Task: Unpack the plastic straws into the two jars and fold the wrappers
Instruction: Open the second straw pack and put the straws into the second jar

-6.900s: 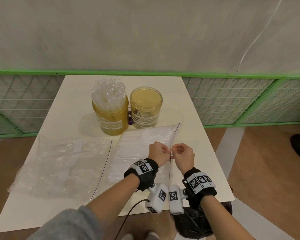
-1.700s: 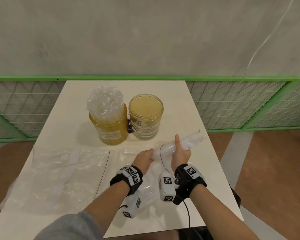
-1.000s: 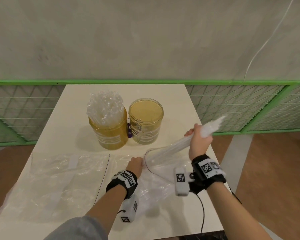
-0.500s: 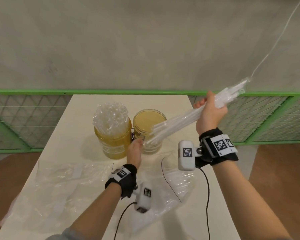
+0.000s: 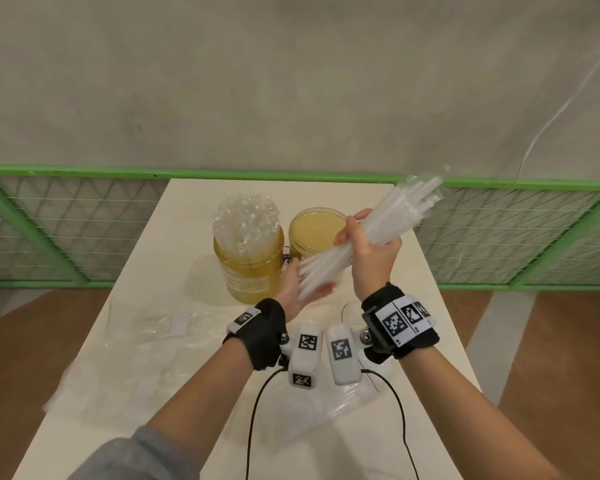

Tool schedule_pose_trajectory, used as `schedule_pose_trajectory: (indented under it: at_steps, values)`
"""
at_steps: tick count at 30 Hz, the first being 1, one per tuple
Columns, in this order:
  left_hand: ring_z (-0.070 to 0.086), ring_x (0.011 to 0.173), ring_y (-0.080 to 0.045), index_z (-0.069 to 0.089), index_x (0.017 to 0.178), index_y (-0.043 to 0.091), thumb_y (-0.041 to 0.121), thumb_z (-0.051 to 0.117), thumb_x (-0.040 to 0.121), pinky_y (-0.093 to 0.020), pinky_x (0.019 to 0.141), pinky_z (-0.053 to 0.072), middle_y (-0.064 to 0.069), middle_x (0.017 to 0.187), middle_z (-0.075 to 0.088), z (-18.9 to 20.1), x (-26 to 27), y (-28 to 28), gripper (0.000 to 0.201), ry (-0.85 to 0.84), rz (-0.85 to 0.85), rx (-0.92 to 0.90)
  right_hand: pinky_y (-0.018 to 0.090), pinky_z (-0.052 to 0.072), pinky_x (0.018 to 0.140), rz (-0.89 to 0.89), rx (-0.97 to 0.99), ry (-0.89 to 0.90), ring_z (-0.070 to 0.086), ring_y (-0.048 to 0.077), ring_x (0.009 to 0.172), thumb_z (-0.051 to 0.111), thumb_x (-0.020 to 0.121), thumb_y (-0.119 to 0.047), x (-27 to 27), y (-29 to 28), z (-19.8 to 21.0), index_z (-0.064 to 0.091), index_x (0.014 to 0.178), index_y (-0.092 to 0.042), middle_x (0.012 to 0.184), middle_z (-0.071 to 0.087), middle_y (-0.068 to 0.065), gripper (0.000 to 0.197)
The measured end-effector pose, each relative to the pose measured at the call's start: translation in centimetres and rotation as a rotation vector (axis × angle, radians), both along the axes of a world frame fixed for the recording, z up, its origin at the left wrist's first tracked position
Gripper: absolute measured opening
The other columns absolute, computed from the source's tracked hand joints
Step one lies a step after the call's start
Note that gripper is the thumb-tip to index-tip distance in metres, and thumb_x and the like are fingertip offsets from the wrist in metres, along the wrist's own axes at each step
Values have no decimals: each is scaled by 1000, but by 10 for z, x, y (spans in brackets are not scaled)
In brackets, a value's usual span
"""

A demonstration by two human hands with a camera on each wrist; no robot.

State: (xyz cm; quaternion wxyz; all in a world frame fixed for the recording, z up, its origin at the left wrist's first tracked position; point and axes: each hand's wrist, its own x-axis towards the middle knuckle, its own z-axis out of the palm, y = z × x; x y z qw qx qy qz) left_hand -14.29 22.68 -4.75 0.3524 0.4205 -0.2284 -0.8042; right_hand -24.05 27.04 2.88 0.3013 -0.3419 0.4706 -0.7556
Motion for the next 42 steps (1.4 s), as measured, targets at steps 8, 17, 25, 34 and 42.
schedule_pose_trajectory:
  at_steps: [8,17,25,34,42]
  values:
    - [57,99,-32,36,133,17,44,41,94,-36,68,50,-17,124,49,-27,42,4,47,-311,-186,-32,28,41,52,59,-58,-9,44,15,40,55,76,-2,-5,9,8,53,78,-14,45,50,-3,13]
    - [68,90,-34,53,116,-2,19,24,97,-41,84,54,-27,101,66,-15,44,20,41,-68,-271,73,25,46,50,69,-77,97,52,14,41,60,71,-3,13,11,12,49,84,-7,55,55,7,17]
    - [69,76,-30,42,131,-5,15,32,96,-35,69,59,-22,86,70,-12,37,24,41,0,-206,50,21,49,50,78,18,66,54,11,42,57,84,9,19,17,-6,51,82,-9,49,58,-4,19]
    - [68,81,-42,56,110,-4,54,27,94,-51,86,49,-28,91,69,-19,41,25,67,57,-290,226,22,47,50,56,-11,69,49,12,40,56,81,4,28,20,-5,51,75,-10,43,51,-6,17]
    - [59,84,-35,58,111,1,36,24,94,-47,79,47,-19,100,64,-20,47,28,51,-121,-387,177,19,49,51,103,36,29,57,9,44,56,82,16,30,31,-15,50,70,-7,46,57,-5,26]
